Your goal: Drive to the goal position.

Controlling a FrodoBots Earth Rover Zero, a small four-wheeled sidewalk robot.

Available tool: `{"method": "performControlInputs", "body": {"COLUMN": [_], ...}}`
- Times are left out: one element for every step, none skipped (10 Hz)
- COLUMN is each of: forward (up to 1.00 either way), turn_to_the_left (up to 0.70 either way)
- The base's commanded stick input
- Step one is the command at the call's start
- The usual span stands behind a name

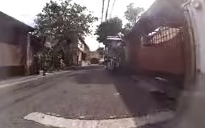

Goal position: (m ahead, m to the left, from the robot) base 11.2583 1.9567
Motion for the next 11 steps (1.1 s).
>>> {"method": "performControlInputs", "body": {"forward": [0.7, 0.7, 0.7, 0.7, 0.7, 0.7, 0.7, 0.7, 0.7, 0.7, 0.7], "turn_to_the_left": [0.0, 0.12, 0.35, 0.23, 0.0, 0.0, 0.0, 0.0, 0.0, 0.0, 0.0]}}
